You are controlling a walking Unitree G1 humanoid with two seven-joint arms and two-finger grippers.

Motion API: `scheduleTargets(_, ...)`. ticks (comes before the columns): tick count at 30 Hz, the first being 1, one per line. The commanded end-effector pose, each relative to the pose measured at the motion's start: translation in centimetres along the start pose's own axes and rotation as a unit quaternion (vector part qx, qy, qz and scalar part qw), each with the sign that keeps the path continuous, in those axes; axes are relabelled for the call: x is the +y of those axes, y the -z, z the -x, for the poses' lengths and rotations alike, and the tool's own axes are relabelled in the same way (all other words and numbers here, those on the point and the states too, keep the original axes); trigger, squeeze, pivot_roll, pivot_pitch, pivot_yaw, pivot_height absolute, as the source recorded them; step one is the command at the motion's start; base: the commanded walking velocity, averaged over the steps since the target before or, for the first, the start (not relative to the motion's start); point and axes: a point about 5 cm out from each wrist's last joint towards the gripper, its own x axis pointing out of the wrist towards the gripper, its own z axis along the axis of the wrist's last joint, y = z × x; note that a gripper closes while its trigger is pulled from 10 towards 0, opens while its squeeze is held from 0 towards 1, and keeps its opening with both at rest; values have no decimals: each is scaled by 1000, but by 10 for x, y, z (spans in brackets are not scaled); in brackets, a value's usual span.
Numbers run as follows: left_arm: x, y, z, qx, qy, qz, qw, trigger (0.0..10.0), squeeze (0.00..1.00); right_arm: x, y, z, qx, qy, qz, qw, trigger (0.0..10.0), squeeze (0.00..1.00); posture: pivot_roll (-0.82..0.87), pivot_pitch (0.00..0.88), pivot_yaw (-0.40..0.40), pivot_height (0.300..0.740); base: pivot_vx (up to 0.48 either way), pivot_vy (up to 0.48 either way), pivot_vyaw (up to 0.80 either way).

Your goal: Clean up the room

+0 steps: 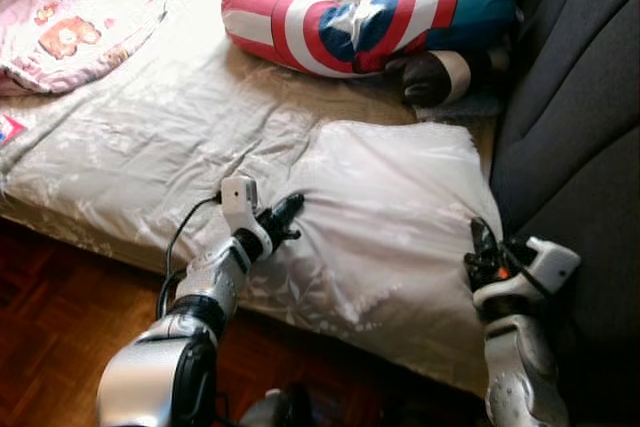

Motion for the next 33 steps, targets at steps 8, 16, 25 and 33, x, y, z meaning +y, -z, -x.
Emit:
scheduleTargets(8,-7,-3,-4,-8,27,-2,1000,10000,0,-14,39,20,151,2,44,988,10000,0,-58,260,3,740,0,0,0)
scheduleTargets(16,3,8,5,13,7,-8,1000,10000,0,-20,57,1,182,37,26,982,10000,0,-38,264,3,740,0,0,0)
scheduleTargets(25,6,26,11,45,-25,-17,999,10000,0,-27,63,-9,192,65,24,979,10000,0,-31,268,12,740,0,0,0)
scheduleTargets(33,4,46,15,71,-43,-9,997,10000,0,-37,70,-9,208,100,39,972,10000,0,-25,282,14,740,0,0,0)
